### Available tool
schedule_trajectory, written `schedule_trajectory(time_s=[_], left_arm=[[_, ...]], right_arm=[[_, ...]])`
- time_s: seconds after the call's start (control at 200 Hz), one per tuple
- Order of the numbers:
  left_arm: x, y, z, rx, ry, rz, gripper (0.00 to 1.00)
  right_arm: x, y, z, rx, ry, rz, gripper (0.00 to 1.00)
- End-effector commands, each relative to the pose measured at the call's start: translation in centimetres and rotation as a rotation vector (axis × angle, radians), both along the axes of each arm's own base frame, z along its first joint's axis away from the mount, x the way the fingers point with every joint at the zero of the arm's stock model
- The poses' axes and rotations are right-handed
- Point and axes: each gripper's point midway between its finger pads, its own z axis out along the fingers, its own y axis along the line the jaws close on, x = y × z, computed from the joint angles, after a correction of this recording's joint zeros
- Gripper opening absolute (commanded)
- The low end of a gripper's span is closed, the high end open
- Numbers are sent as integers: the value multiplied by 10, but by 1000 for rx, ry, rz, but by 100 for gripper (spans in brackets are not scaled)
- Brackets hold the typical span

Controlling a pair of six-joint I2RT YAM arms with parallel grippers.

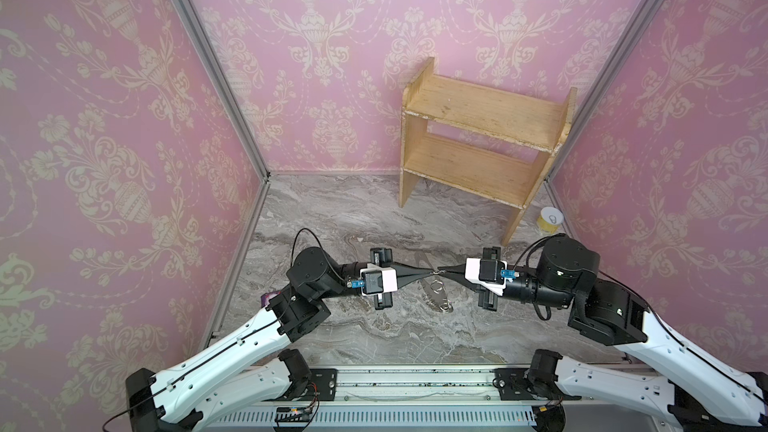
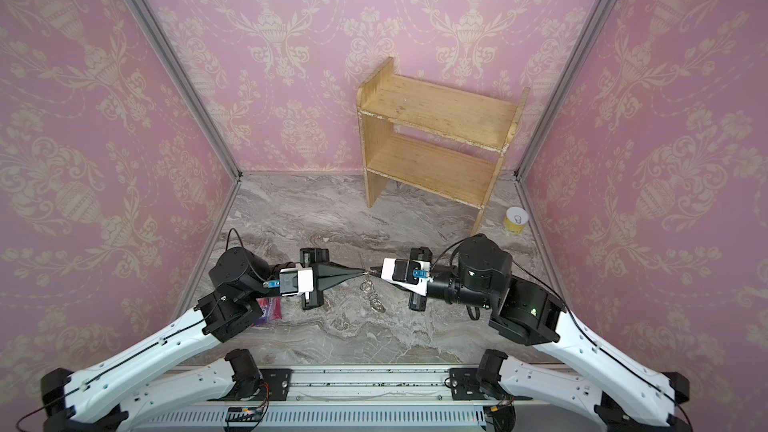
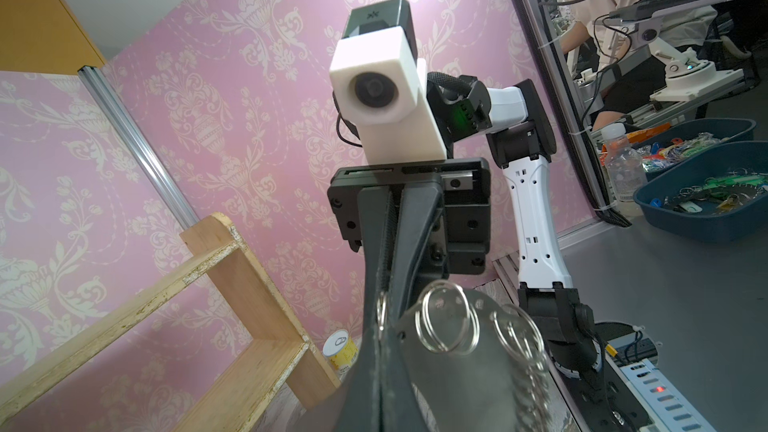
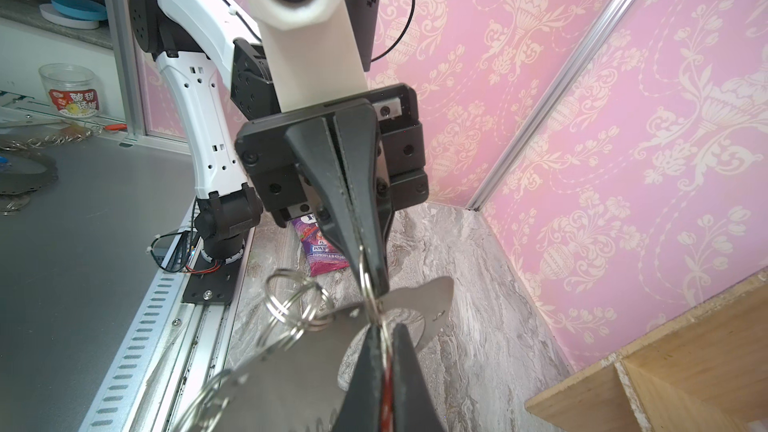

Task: Put the keys on the keyring

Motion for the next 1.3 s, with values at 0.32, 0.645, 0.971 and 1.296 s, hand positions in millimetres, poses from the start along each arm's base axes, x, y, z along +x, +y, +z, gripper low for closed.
schedule_trajectory(time_s=[0.32, 0.645, 0.971, 1.296], left_arm=[[-2, 6, 28, -127, -36, -24, 0], [5, 6, 13, -54, -56, 28, 0], [5, 4, 12, -37, -53, 21, 0], [0, 5, 17, -43, -49, -4, 0]], right_arm=[[2, 20, -12, -8, 83, 39, 0], [1, -11, 4, -9, 23, -50, 30], [-10, -22, 36, 70, -60, -25, 30], [-9, -10, 30, 38, -56, 10, 25]])
